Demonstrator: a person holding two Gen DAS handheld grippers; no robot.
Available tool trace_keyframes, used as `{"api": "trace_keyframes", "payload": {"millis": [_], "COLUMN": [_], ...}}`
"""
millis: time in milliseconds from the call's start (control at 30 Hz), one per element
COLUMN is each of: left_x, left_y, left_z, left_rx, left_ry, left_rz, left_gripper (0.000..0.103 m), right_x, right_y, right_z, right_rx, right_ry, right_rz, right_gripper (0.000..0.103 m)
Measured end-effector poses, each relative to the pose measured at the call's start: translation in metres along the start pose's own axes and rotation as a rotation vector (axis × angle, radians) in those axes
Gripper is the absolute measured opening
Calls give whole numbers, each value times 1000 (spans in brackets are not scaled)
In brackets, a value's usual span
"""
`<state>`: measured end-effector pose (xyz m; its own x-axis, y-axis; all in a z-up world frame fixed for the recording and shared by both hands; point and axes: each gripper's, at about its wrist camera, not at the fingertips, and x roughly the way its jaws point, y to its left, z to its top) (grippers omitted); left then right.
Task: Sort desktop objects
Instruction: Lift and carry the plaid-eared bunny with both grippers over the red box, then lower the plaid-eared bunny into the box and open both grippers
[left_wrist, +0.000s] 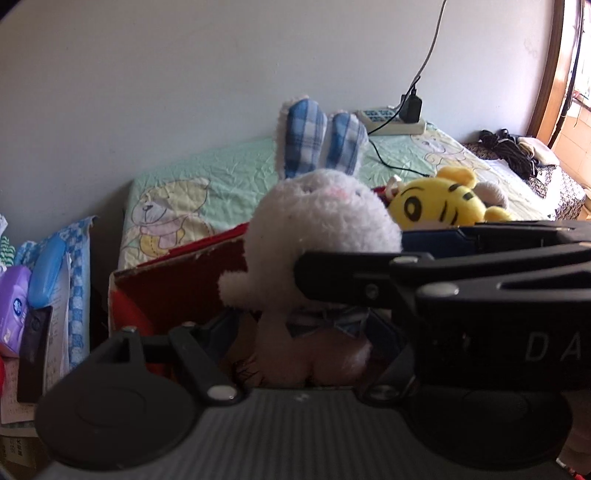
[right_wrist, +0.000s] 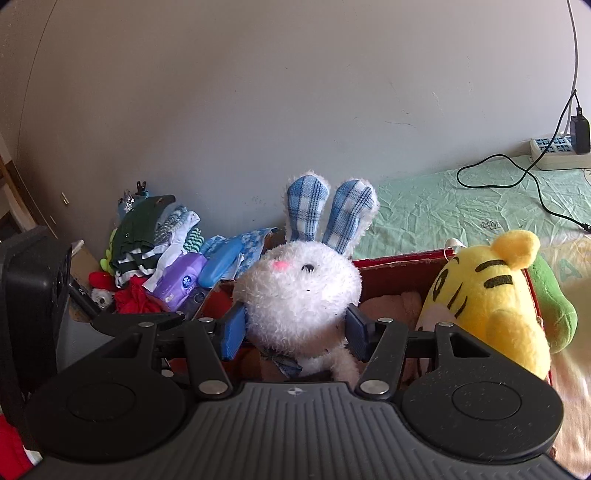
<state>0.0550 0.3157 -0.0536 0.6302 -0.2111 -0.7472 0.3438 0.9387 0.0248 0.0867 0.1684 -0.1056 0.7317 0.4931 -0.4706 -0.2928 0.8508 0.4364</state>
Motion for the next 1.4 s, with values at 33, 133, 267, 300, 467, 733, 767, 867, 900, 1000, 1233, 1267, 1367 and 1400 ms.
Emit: {"api": "trace_keyframes", "payload": {"millis": [33, 133, 267, 300, 467, 733, 767, 867, 900, 1000, 1233, 1267, 1367, 1400], "left_x": [4, 15, 29, 33, 39, 26, 29, 38, 38, 31, 31, 37, 40, 41], "left_y": [2, 6, 12, 12, 15, -1, -1, 2, 3, 1, 0, 0, 4, 5], "left_z": [-1, 1, 1, 0, -1, -3, -2, 1, 2, 2, 2, 2, 1, 0], "left_rx": [0, -8, -17, -17, -27, 67, 70, 43, 38, 51, 39, 34, 5, -5], "left_ry": [14, 59, 117, 128, 182, 141, 151, 182, 184, 159, 154, 176, 183, 185], "left_rz": [3, 14, 42, 56, 35, -29, -21, -21, -22, -23, -22, -7, -14, -18], "left_gripper": [80, 80, 84, 85, 80, 83, 83, 84, 84, 83, 84, 84, 86, 86], "right_x": [4, 15, 29, 33, 34, 39, 41, 50, 49, 41, 57, 58, 57, 56], "right_y": [-1, 3, 4, 2, 1, -4, -8, -14, -14, -13, -21, -17, -12, -12], "right_z": [-1, -6, -12, -12, -8, 3, 4, 7, 8, 14, 11, 11, 10, 10], "right_rx": [4, 2, 14, 36, 44, 117, 142, 203, 217, 258, 332, 314, 274, 267], "right_ry": [5, 24, 35, 50, 123, 273, 278, 295, 301, 303, 372, 368, 354, 351], "right_rz": [-5, -28, -64, -65, -54, -45, -39, -20, -17, -1, 7, -3, -13, -13], "right_gripper": [59, 59, 59, 59, 59, 60, 60, 59, 58, 56, 58, 59, 61, 61]}}
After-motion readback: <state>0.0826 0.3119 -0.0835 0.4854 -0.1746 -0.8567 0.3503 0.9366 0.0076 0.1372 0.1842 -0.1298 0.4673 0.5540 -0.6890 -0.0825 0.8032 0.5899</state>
